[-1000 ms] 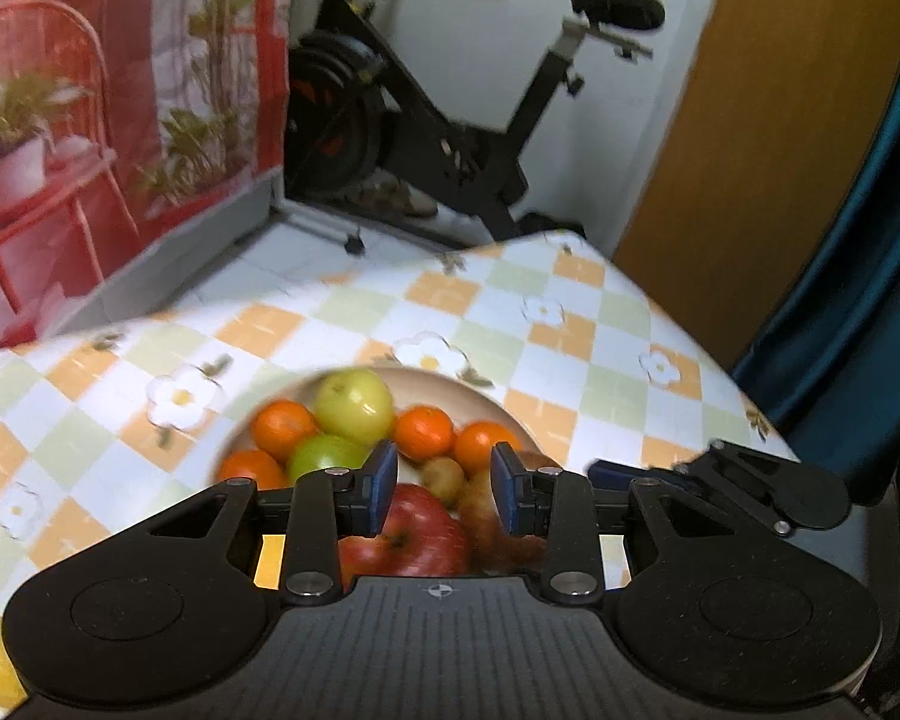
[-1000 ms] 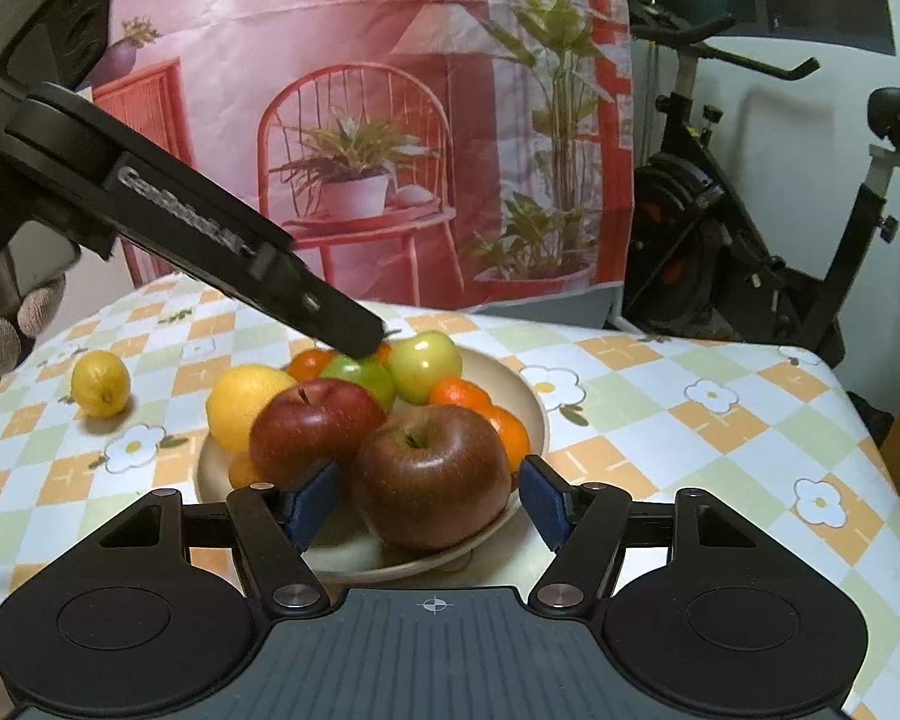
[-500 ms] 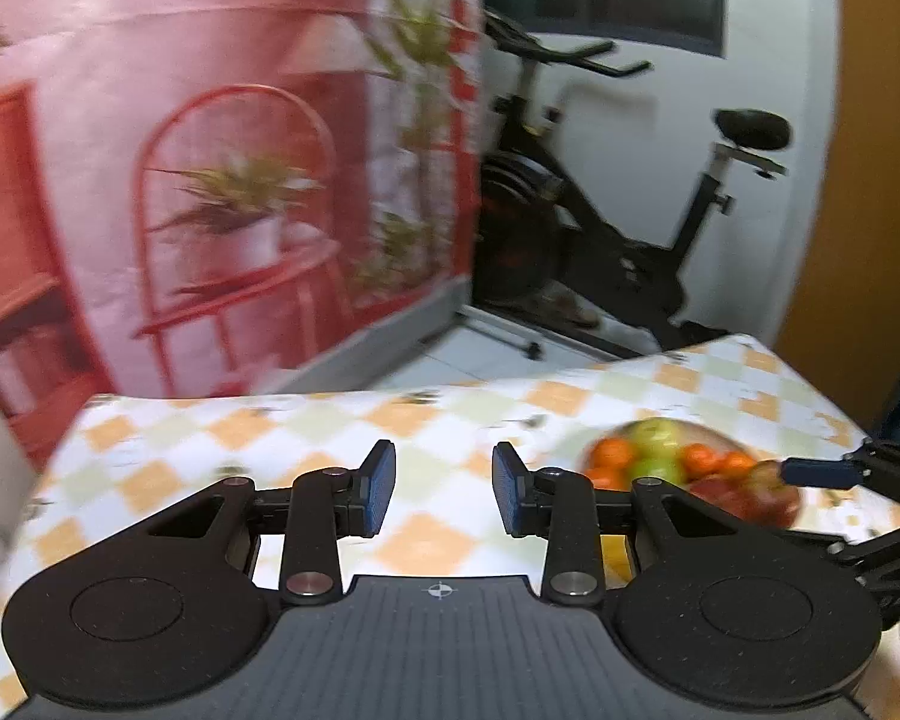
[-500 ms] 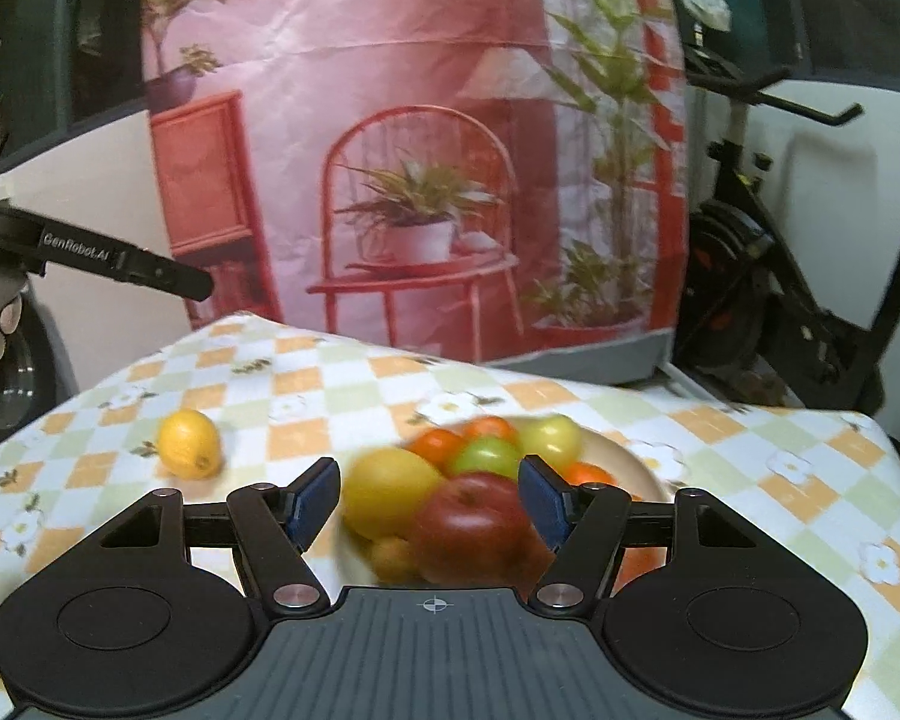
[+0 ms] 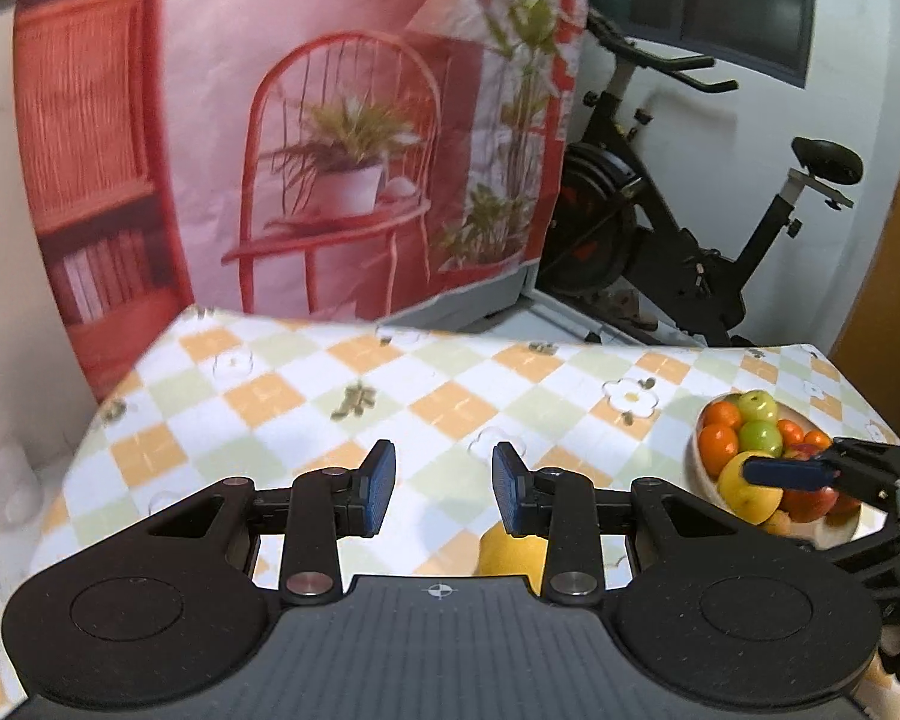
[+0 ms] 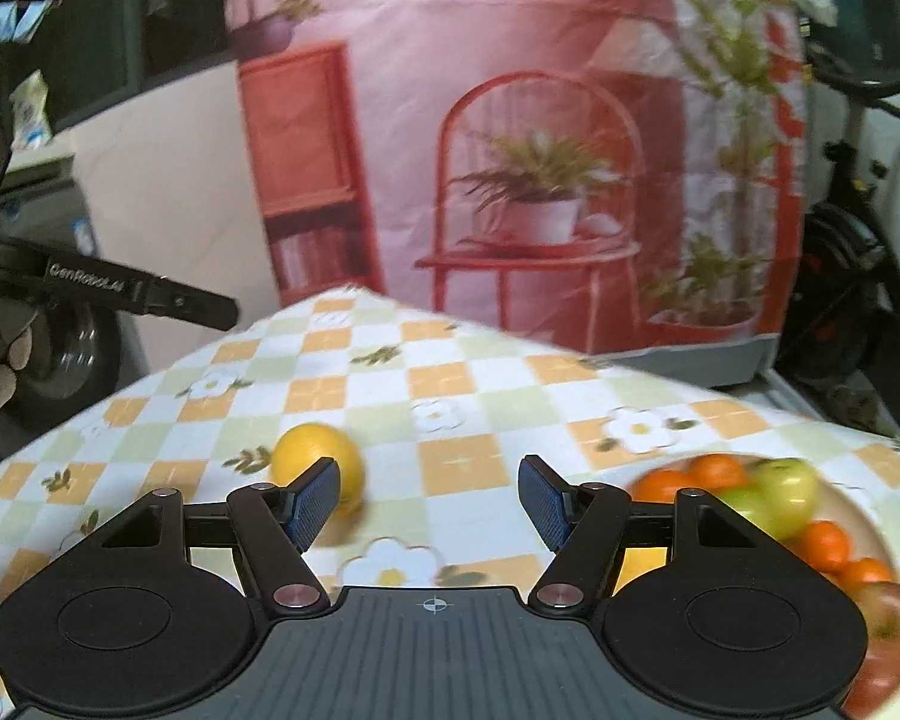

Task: Organize fruits

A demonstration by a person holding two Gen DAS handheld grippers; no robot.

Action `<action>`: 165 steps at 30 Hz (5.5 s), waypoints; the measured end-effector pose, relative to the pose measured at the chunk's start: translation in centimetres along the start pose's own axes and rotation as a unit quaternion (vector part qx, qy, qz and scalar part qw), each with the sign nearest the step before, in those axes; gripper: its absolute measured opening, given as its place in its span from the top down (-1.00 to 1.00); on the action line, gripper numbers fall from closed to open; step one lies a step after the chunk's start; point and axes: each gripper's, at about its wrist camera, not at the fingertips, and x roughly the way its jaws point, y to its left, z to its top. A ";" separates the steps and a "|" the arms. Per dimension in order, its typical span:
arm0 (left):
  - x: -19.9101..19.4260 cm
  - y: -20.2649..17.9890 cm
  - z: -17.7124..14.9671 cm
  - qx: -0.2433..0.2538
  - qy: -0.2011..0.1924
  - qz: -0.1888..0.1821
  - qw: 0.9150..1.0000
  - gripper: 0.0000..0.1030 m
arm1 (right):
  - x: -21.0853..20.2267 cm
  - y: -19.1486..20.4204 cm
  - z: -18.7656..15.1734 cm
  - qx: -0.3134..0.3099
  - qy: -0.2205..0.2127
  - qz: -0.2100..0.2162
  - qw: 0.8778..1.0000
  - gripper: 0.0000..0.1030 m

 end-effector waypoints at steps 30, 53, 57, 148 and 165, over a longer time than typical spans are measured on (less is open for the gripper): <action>7.0 2.3 -3.0 -0.082 0.076 -0.135 0.984 0.29 | 10.0 4.5 -1.7 -0.054 0.079 0.056 0.994 0.08; 7.3 0.6 -3.2 -0.044 0.090 -0.165 0.981 0.29 | 9.6 4.3 -2.0 -0.037 0.078 0.052 0.995 0.09; 6.7 -0.6 -3.1 -0.032 0.090 -0.173 0.980 0.29 | 7.9 4.0 -2.7 -0.028 0.067 0.046 0.996 0.09; -5.0 -12.5 4.0 0.040 -0.061 -0.042 0.996 -0.70 | -17.4 -9.3 2.1 0.097 -0.084 -0.159 0.979 -0.99; -14.4 -11.1 1.8 0.044 -0.113 0.033 0.992 -0.86 | -23.4 -0.9 4.0 0.121 -0.084 -0.182 0.972 -0.99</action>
